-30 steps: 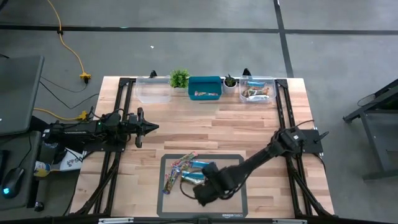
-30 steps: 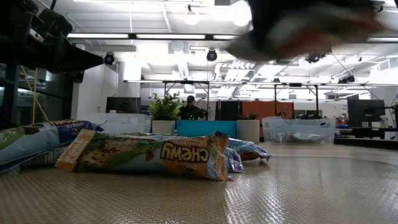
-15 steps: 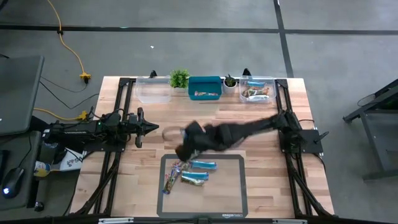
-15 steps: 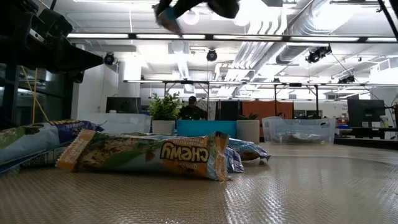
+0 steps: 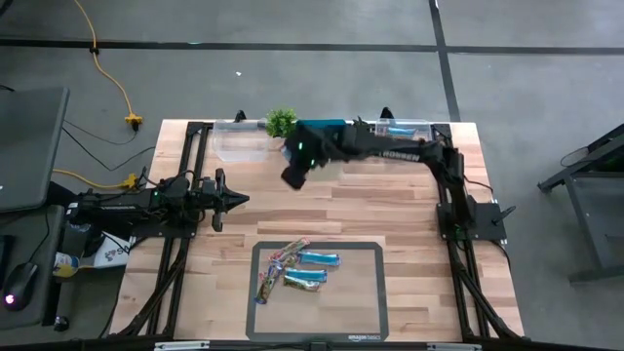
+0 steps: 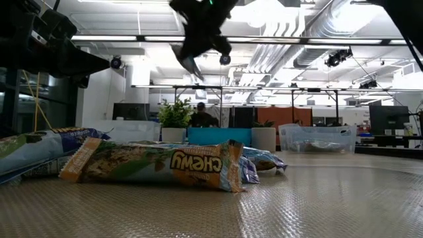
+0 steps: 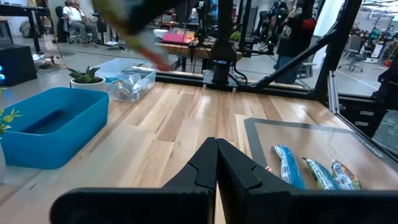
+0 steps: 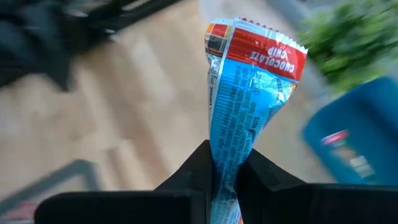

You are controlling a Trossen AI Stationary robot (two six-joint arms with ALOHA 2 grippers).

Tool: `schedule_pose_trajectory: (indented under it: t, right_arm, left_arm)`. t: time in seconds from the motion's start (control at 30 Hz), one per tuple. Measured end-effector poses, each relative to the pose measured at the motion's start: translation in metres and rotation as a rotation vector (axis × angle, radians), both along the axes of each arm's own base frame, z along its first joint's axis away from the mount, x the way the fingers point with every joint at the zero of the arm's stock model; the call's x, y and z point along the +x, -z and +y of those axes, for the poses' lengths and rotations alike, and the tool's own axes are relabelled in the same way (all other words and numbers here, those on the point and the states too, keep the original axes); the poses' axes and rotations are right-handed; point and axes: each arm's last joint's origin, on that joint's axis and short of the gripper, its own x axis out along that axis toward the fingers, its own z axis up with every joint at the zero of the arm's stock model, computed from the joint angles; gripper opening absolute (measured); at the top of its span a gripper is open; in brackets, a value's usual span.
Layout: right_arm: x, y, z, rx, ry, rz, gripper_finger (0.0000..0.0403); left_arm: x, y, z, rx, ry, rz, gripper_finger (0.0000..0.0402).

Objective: Pick and place Granola Bars by type
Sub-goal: Put the red granola bar into the blue bin

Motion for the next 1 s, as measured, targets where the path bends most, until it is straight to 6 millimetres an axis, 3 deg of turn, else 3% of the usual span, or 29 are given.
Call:
schedule_pose_trajectory:
  t: [0.3,0.57,0.8,1.0]
  right_arm:
    - [-0.029,0.001,-0.092,-0.232,-0.125,0.127,0.0036]
    - [-0.05,0.015,-0.145,-0.248,-0.238,0.163,0.0033]
    - [-0.047,0.058,-0.177,-0.191,-0.285,0.21,0.0038]
    - [-0.045,0.096,-0.191,-0.159,-0.337,0.303,0.0042]
  left_arm:
    - [0.0,0.0,0.0,0.0,0.0,0.0,0.0001]
    - [0.0,0.0,0.0,0.0,0.0,0.0,0.0001]
    - [0.0,0.0,0.0,0.0,0.0,0.0,0.0001]
    - [0.0,0.0,0.0,0.0,0.0,0.0,0.0001]
